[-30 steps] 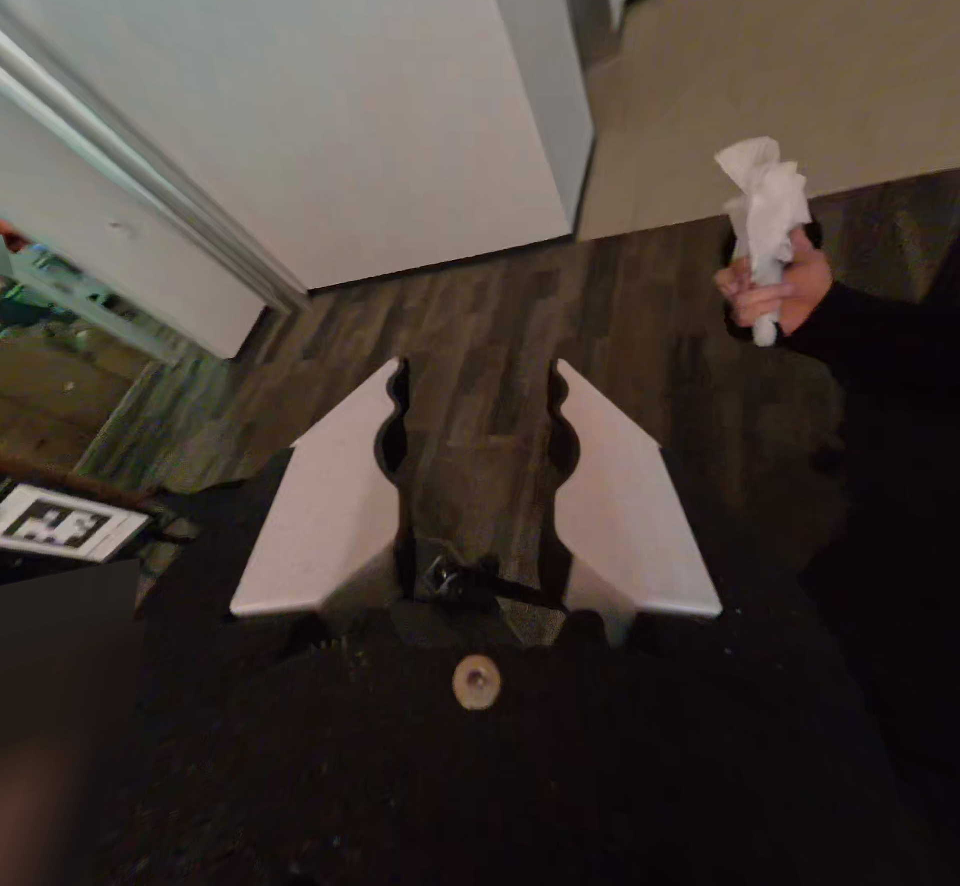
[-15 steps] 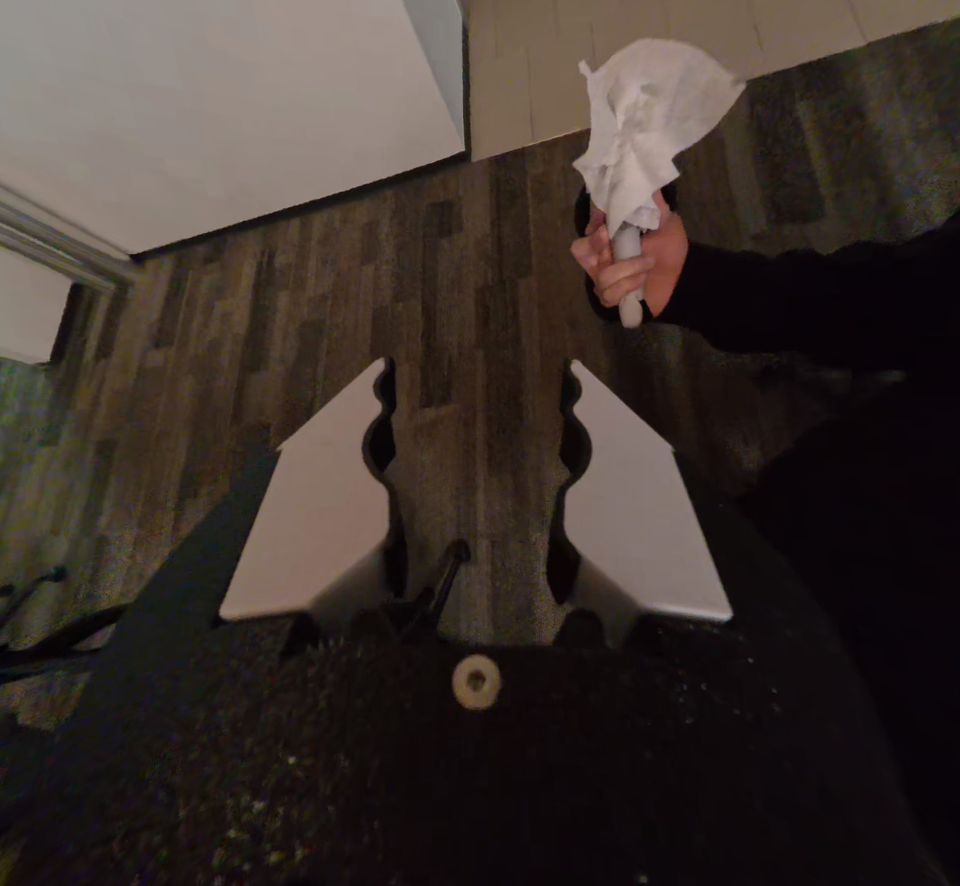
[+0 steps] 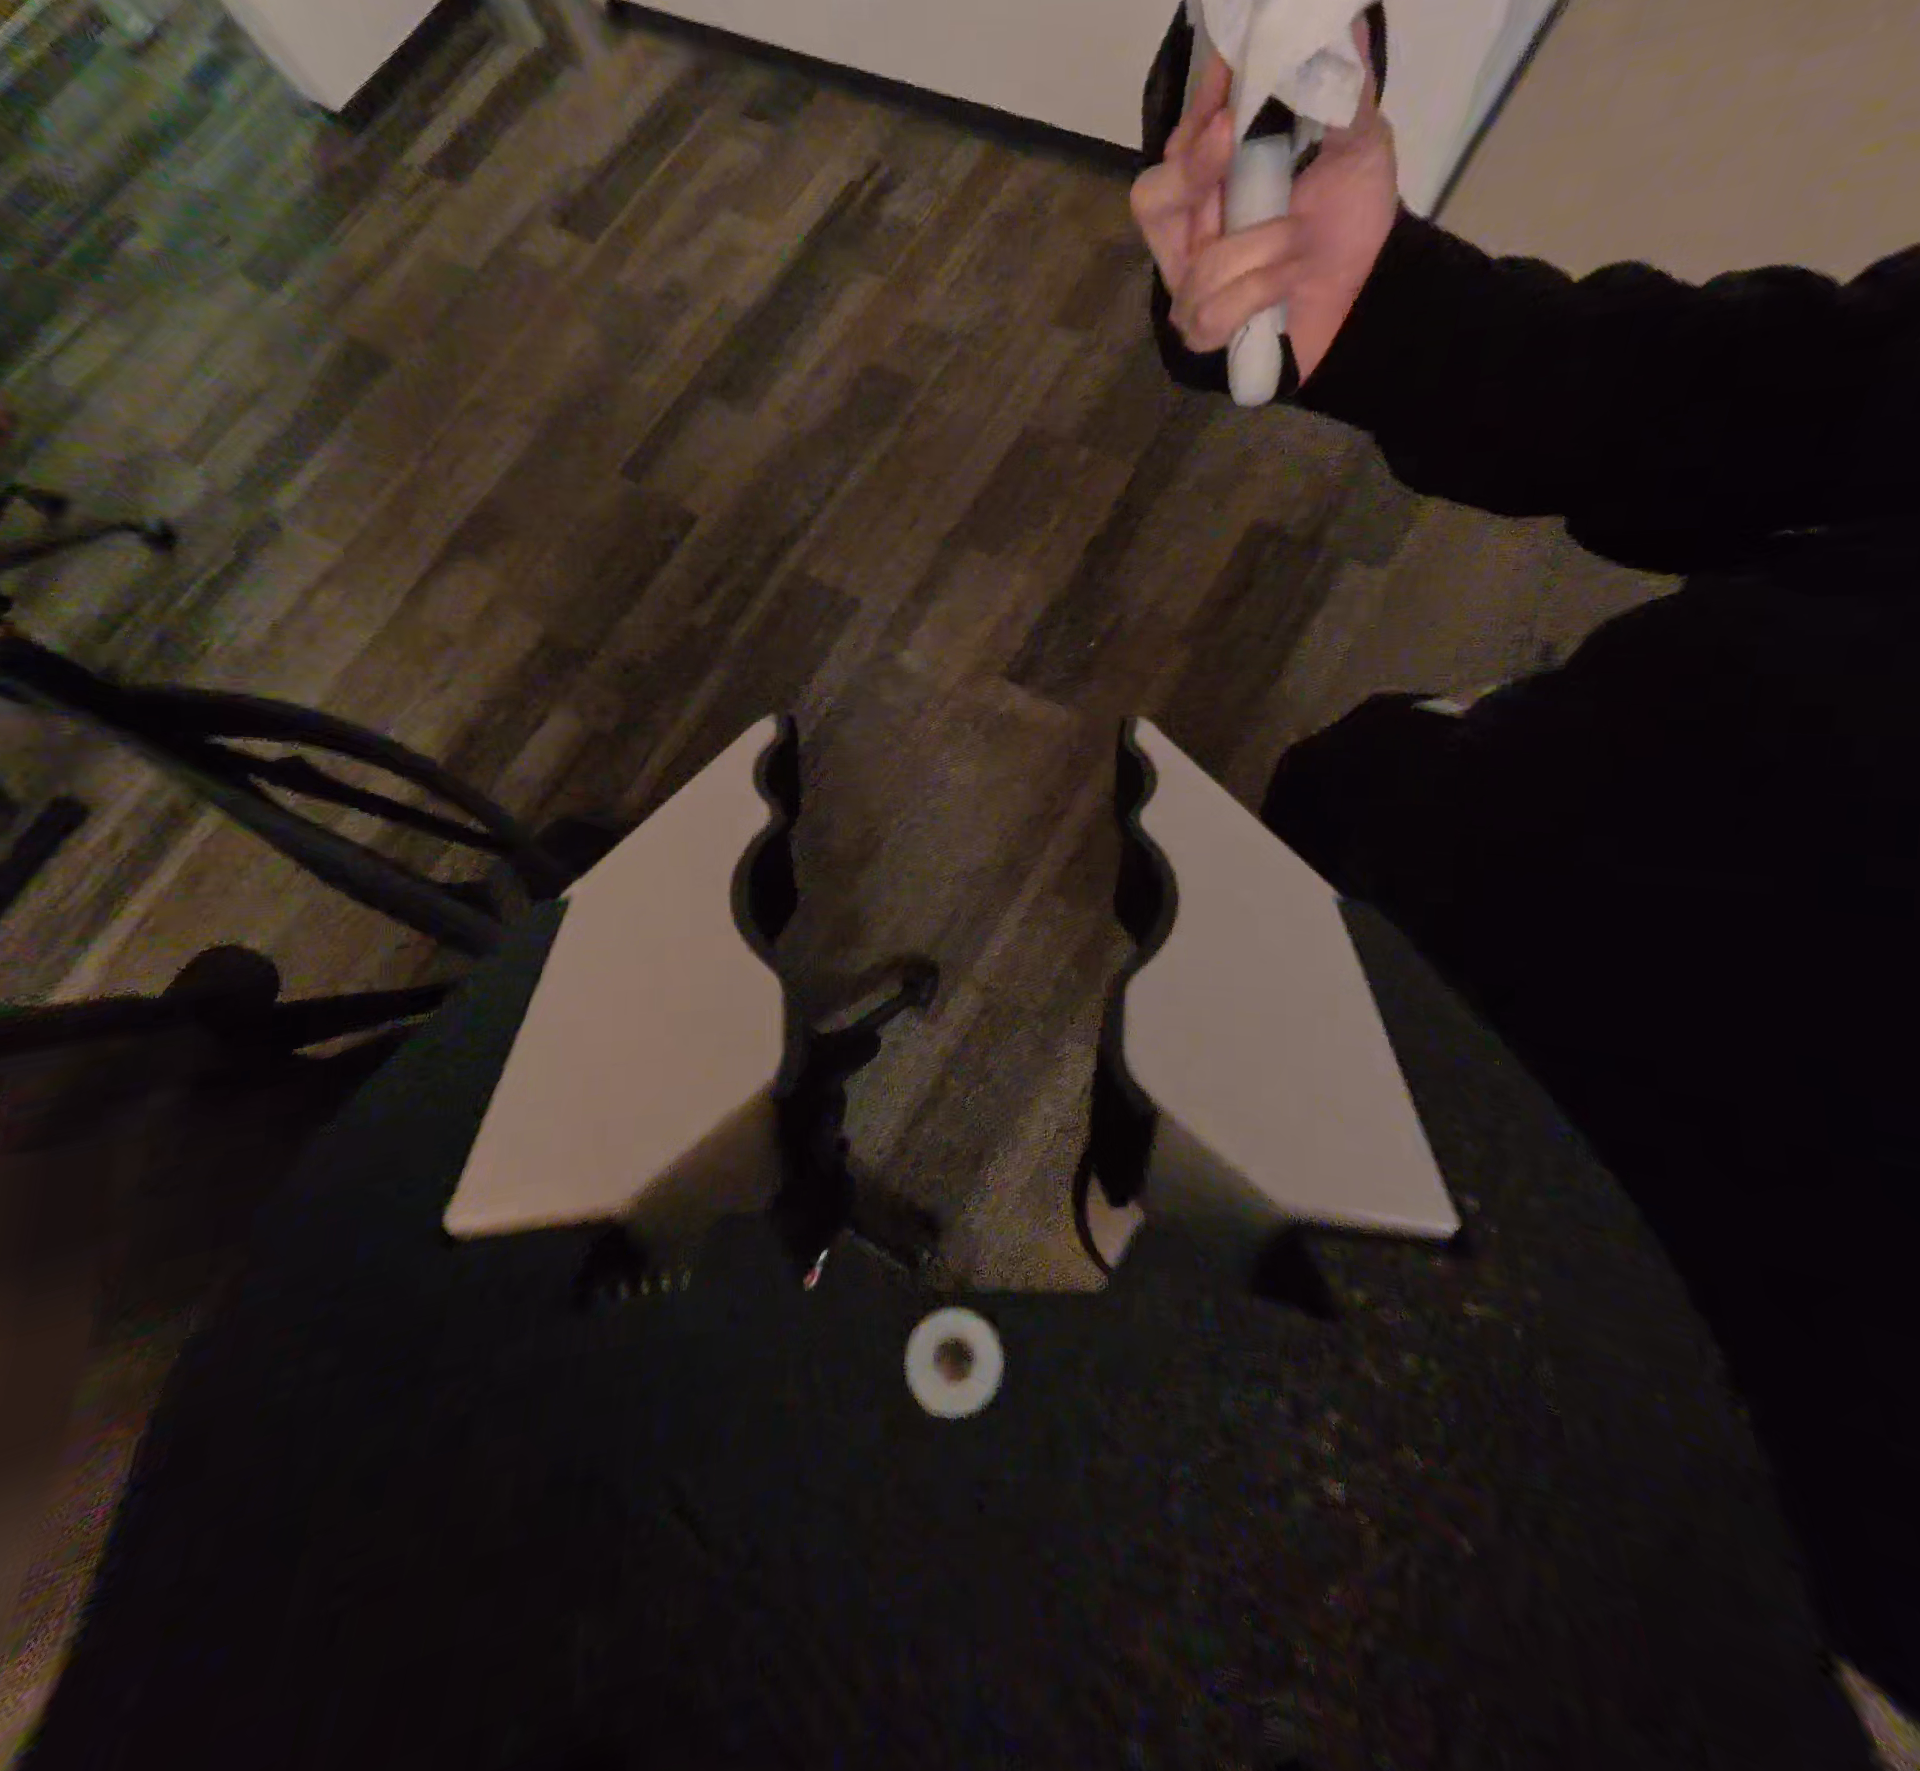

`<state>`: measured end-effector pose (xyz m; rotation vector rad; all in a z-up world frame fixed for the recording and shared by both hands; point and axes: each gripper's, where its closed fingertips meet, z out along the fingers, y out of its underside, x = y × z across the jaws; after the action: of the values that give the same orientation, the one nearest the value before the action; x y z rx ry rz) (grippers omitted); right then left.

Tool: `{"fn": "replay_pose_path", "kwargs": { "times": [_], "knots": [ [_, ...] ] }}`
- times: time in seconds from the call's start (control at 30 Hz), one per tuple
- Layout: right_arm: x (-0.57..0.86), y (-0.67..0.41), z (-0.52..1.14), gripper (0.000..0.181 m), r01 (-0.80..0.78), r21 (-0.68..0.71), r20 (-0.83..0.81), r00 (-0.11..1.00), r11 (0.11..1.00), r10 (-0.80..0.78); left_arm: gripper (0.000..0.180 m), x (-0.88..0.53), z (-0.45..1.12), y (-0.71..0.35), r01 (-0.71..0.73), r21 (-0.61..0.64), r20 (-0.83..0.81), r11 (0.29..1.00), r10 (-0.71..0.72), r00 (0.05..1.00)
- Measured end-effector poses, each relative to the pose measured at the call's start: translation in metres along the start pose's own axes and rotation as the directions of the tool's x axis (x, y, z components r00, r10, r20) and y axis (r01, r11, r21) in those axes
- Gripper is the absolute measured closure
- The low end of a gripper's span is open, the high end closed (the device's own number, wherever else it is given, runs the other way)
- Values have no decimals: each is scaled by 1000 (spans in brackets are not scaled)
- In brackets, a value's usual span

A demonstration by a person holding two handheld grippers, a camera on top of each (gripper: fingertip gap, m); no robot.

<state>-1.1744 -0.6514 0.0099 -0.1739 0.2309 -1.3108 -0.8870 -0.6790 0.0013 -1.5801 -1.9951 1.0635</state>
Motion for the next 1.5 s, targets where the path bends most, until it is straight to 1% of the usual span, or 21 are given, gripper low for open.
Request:
{"fn": "replay_pose_path", "kwargs": {
  "times": [0.03, 0.1, 0.17, 0.23, 0.33, 0.4, 0.47, 0.57, 0.63, 0.7, 0.77, 0.8, 0.87, 0.93, 1.0, 1.1, 1.13, 1.23, 1.33, 1.43, 1.5],
  "knots": [
    [30, -3, -4, 181, -32, -46, -41, 999, 998, 31, 121, -12, 4, 1, 12, -16, 48, 1000, -11, 999],
    [94, -9, -19, 181, -31, -166, -140, 990, 986, 8, 122, -40, 17, -3, 49, -36, 146, 998, -43, 988],
    [166, -23, -37, 181, -8, -302, -275, 958, 953, -79, 122, -67, 40, -12, 99, -49, 236, 994, -85, 968],
    [240, -41, -58, 181, 31, -490, -367, 899, 871, -238, 121, -98, 77, -23, 139, -74, 315, 988, -109, 943],
    [341, -71, -89, 181, 22, -763, -363, 812, 646, -458, 121, -144, 157, -61, 174, -37, 355, 984, -149, 923],
    [402, -95, -104, 181, -4, -875, -309, 774, 484, -553, 122, -180, 221, -99, 205, 54, 339, 977, -211, 917],
    [460, -117, -118, 181, -19, -957, -204, 748, 288, -631, 123, -223, 284, -137, 205, 169, 327, 964, -251, 911],
    [536, -138, -140, 181, -19, -1000, -7, 754, -11, -657, 124, -308, 374, -177, 174, 276, 382, 945, -274, 883],
    [587, -151, -159, 181, 2, -986, 110, 761, -168, -639, 126, -372, 429, -188, 180, 313, 419, 933, -306, 855],
    [636, -165, -174, 181, 45, -965, 194, 786, -258, -588, 131, -433, 485, -186, 149, 273, 442, 950, -261, 858],
    [685, -182, -189, 181, 100, -933, 280, 804, -345, -525, 132, -497, 532, -171, 78, 148, 503, 986, -143, 852],
    [709, -194, -195, 181, 127, -909, 331, 801, -397, -500, 131, -527, 551, -168, 30, 116, 521, 993, -87, 849],
    [758, -212, -203, 181, 185, -857, 415, 802, -481, -431, 135, -582, 586, -173, -43, 134, 520, 990, -33, 854],
    [810, -225, -201, 180, 215, -836, 441, 809, -505, -387, 143, -637, 622, -173, -41, 132, 473, 990, -27, 881],
    [856, -234, -193, 180, 234, -819, 447, 833, -524, -326, 143, -691, 650, -174, -9, 124, 424, 992, -45, 904],
    [940, -249, -182, 180, 226, -789, 466, 826, -571, -318, 158, -777, 664, -176, 15, 140, 465, 990, -79, 882],
    [970, -252, -177, 180, 220, -790, 462, 827, -572, -320, 175, -806, 664, -172, 37, 137, 505, 990, -102, 857],
    [1047, -244, -164, 179, 250, -835, 432, 849, -490, -304, 179, -887, 664, -156, 167, 217, 556, 962, -262, 789],
    [1132, -235, -150, 165, 266, -883, 403, 853, -387, -332, 180, -971, 662, -115, 255, 232, 647, 939, -345, 680],
    [1224, -230, -136, 154, 292, -896, 406, 842, -334, -355, 180, -1057, 647, -80, 338, 348, 671, 874, -485, 561],
    [1284, -224, -128, 146, 305, -907, 395, 854, -290, -339, 180, -1119, 635, -58, 370, 464, 644, 805, -593, 484]
  ]
}}
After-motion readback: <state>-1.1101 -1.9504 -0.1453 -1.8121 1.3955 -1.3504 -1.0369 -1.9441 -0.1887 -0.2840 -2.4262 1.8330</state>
